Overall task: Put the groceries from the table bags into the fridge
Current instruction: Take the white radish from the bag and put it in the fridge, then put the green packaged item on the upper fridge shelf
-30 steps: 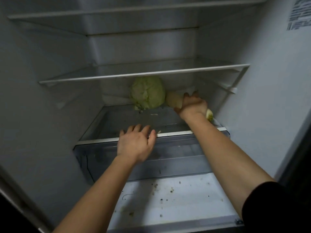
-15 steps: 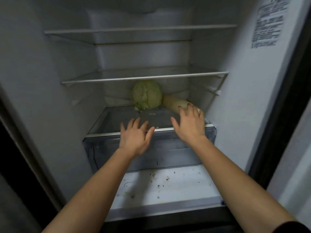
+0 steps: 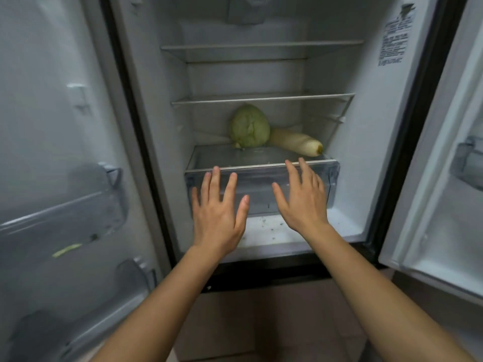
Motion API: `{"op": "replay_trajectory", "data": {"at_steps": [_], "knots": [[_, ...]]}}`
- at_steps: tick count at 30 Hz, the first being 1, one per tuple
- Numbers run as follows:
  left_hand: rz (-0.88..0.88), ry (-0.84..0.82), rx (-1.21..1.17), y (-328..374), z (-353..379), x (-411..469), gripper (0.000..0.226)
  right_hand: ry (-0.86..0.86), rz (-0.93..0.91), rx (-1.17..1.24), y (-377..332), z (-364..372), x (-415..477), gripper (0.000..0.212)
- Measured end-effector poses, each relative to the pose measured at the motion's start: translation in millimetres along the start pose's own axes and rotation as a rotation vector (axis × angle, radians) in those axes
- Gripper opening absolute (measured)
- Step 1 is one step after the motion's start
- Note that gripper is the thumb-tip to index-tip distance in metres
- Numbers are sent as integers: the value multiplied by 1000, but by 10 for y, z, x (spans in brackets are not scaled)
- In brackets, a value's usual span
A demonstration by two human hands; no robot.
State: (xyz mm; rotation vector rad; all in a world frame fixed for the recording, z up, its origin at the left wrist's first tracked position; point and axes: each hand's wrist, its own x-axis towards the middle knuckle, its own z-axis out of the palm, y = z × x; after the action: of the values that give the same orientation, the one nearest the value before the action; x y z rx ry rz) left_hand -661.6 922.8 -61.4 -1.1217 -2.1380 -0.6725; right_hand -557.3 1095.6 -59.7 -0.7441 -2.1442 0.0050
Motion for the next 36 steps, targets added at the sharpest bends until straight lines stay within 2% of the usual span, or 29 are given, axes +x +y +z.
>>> {"op": "replay_trajectory", "data": {"at_steps": [8, 15, 20, 24, 30, 36], "knots": [[-5, 26, -41, -4, -766, -772, 61, -92, 7, 67, -423, -415, -695, 64], [-75, 110, 133, -131, -1603, -1566, 58, -121, -107, 314, -1013, -712, -1110, 64], [-288, 75, 309, -211, -2179, -2501, 57, -209, -267, 527, -1494, -816, -1792, 65], [-510, -16, 475, -294, -2817, -3358, 56, -277, -411, 675, -2137, -931, -2388, 68], [-845, -80, 713, -407, -4218, -4699, 64, -401, -645, 900, -3463, -1555, -3427, 69], [-1112, 5, 848, -427, -5677, -6085, 67, -441, -868, 1000, -4812, -2317, -4610, 70]]}}
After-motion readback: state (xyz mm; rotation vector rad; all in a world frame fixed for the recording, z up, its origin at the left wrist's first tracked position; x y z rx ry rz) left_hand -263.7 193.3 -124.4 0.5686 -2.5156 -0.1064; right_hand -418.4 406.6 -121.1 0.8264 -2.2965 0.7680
